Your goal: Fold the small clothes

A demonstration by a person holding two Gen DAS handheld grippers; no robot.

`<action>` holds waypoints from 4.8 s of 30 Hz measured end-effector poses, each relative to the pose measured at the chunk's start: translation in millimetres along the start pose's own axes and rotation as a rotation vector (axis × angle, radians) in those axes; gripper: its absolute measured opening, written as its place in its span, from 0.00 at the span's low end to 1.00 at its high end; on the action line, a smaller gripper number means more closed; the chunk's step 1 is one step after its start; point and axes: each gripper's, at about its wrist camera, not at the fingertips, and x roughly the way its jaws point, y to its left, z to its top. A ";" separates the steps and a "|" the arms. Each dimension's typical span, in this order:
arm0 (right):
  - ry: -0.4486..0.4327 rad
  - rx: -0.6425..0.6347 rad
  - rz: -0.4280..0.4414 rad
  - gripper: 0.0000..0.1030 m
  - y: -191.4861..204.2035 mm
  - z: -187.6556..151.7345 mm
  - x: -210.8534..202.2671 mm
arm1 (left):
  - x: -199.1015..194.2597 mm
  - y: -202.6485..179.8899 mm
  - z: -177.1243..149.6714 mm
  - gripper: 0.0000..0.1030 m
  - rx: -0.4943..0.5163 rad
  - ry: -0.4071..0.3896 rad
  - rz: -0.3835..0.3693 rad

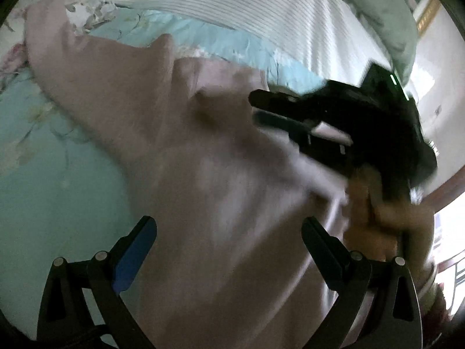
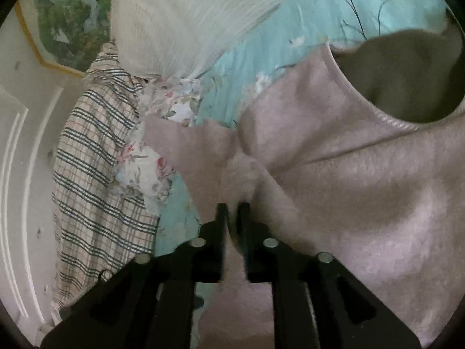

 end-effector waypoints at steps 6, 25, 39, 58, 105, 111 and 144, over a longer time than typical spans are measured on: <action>-0.096 0.024 0.048 0.56 6.1 -11.1 -45.3 | 49.0 13.2 44.9 0.96 -0.052 0.046 -0.056; -0.501 0.047 -0.451 0.56 -38.4 -86.7 -279.0 | 22.1 36.5 99.7 0.02 0.083 -0.194 0.221; -0.322 0.104 -0.536 0.55 -121.8 -18.8 -235.1 | 26.5 55.9 90.5 0.02 0.024 -0.176 0.288; -0.390 -0.092 -0.751 0.25 -48.9 -44.7 -241.5 | 48.8 43.9 76.8 0.05 0.055 -0.109 0.223; -0.128 -0.148 -0.349 0.43 8.4 -127.8 -162.6 | -117.3 117.9 169.9 0.03 -0.080 -0.584 0.103; -0.184 -0.131 -0.347 0.43 6.8 -134.6 -192.2 | -119.4 10.1 132.6 0.03 0.050 -0.565 -0.092; -0.320 -0.156 -0.406 0.66 -0.4 -102.3 -224.0 | 44.6 -69.5 5.4 0.54 0.152 -0.101 0.091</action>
